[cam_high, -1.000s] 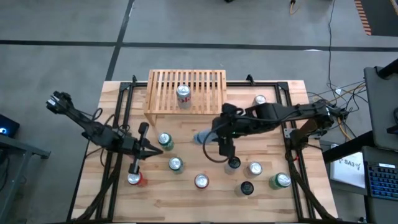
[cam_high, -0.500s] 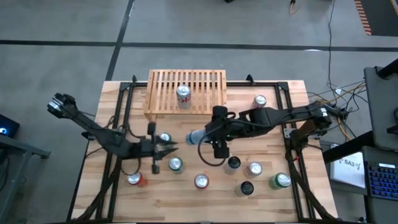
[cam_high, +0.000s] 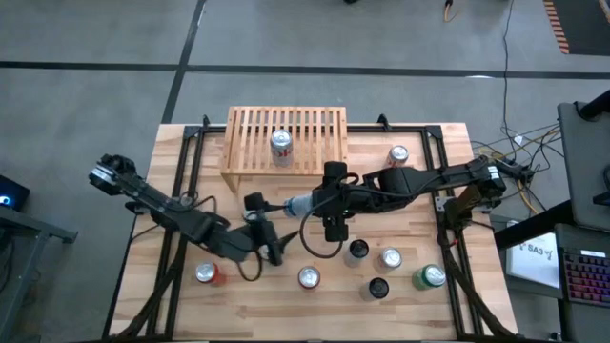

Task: Place canned beverage on shelf
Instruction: Put the top blue soda can on the shelf

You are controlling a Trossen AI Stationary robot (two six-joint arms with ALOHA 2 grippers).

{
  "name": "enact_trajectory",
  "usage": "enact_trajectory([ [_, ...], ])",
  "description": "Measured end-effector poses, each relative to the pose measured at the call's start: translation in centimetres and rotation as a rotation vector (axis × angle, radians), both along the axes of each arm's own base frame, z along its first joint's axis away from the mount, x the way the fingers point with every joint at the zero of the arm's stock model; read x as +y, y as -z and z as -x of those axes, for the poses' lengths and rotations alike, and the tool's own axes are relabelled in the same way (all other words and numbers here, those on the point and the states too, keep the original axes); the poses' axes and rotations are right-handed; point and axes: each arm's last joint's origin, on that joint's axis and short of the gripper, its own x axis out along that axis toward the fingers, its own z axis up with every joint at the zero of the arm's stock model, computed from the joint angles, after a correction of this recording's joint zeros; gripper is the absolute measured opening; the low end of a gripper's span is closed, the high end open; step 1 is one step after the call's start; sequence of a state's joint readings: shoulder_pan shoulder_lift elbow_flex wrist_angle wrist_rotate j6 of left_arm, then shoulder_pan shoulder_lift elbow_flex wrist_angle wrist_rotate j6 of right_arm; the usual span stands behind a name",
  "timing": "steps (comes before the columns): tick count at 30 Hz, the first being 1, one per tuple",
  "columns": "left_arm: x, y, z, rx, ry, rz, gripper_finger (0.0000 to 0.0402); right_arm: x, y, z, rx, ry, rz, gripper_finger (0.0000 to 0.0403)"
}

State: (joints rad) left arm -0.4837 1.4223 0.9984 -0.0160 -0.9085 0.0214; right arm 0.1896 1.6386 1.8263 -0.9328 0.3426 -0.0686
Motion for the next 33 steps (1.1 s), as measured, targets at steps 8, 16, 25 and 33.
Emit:
enact_trajectory([
  [8, 0.3, 0.5, -2.4, 0.046, -0.164, -0.074, 0.0336, 0.0, -0.1, -0.1, -0.021, 0.024, -0.026, 0.0241],
  [16, 0.3, 0.9, -3.3, 0.039, -0.226, -0.101, 0.0336, 0.1, -0.5, -0.5, -0.102, 0.103, -0.131, 0.0241],
  [25, 0.3, 1.1, -3.3, 0.04, -0.255, -0.123, 0.0237, 0.1, -0.4, -0.5, -0.108, 0.116, -0.143, 0.0241],
  [33, 0.3, 1.1, -3.3, 0.033, -0.259, -0.117, 0.0226, 0.1, -0.5, -0.6, -0.12, 0.106, -0.135, 0.0283],
])
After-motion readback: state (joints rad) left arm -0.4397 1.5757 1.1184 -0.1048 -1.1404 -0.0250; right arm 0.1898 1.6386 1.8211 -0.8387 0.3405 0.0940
